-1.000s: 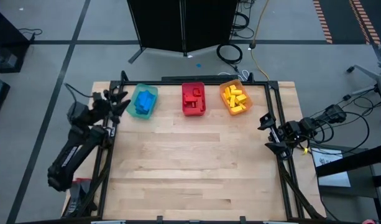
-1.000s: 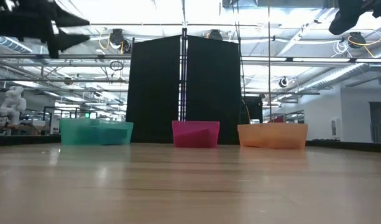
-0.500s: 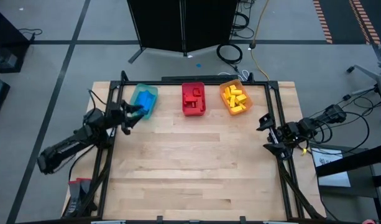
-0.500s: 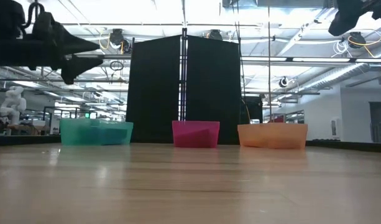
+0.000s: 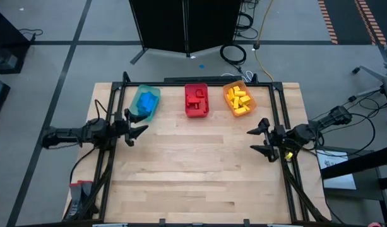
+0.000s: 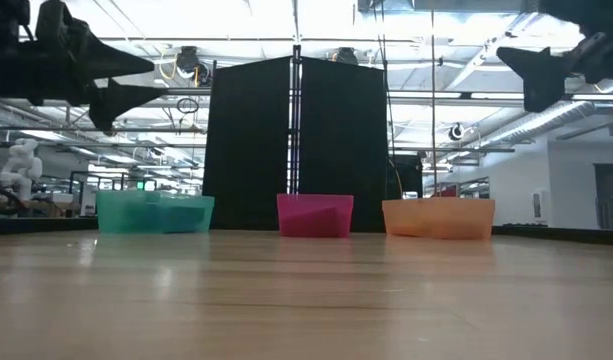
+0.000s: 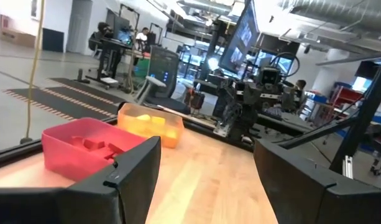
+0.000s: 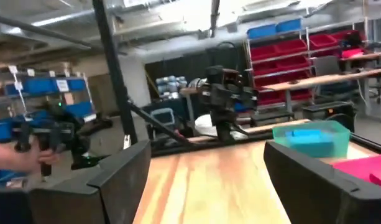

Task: Sort blocks
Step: Return to Home Position

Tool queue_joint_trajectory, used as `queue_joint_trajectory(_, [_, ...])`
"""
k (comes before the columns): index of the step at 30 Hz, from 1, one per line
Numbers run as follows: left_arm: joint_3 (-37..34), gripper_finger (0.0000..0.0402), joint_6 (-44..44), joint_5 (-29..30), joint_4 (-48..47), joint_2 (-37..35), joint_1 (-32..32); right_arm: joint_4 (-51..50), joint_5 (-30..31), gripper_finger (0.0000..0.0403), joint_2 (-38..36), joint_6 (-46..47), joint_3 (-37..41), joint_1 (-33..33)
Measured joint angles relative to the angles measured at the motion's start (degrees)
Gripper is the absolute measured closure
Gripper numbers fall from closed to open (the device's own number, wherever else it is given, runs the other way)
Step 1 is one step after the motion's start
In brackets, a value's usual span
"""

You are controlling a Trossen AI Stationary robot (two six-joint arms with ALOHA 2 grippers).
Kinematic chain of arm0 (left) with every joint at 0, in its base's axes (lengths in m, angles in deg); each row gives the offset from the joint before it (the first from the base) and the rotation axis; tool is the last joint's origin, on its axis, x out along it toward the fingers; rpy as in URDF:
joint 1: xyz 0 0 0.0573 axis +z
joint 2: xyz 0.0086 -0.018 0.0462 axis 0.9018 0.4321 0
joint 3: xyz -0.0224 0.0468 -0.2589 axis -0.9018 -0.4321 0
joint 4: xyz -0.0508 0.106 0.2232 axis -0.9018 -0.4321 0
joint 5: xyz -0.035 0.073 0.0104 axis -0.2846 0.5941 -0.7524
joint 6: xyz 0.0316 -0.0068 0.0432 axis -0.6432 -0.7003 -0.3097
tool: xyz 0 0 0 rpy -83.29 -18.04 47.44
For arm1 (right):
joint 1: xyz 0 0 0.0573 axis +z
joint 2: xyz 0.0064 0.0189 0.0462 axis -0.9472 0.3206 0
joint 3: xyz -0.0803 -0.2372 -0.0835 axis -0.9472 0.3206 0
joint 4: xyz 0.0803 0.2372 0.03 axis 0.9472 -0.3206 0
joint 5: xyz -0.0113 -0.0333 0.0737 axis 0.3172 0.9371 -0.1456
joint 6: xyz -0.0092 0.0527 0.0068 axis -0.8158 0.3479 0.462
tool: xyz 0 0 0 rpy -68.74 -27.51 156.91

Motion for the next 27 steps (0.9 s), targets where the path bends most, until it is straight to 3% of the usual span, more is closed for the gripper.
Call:
queue_joint_trajectory(4, [-0.02,0.0139,-1.19,6.5,0.0,0.01,-5.59,1.77,-3.79,0.0094,-0.04,-7.46,0.02,-0.08])
queue_joint_trajectory(6, [-0.02,0.0139,-1.05,8.79,0.02,0.02,-7.83,7.27,-11.99,0.0094,-0.23,-15.6,0.01,-0.95])
queue_joint_trajectory(9, [-0.04,0.0139,-0.98,10.19,0.28,0.02,-10.47,12.41,-31.06,0.0094,-0.45,-24.65,-0.11,-3.0])
queue_joint_trajectory(11, [-0.04,0.0139,-0.9,11.01,0.28,0.04,-11.68,9.77,-36.24,0.0094,-0.41,-25.16,-0.09,-4.2])
queue_joint_trajectory(16, [-0.04,0.0139,-0.97,11.38,-0.39,0.04,-12.6,3.03,-30.01,0.0094,0.12,-21.22,0.0,-7.96])
queue_joint_trajectory(20, [-0.07,0.0139,-0.49,14.39,-2.38,0.06,-12.56,-0.53,-30.19,0.0094,0.26,-16.97,0.0,-11.86])
queue_joint_trajectory(27, [-0.07,0.0139,-4.19,12.81,-2.62,0.37,-12.6,-0.28,-30.17,0.0094,0.42,-14.01,0.0,-18.38])
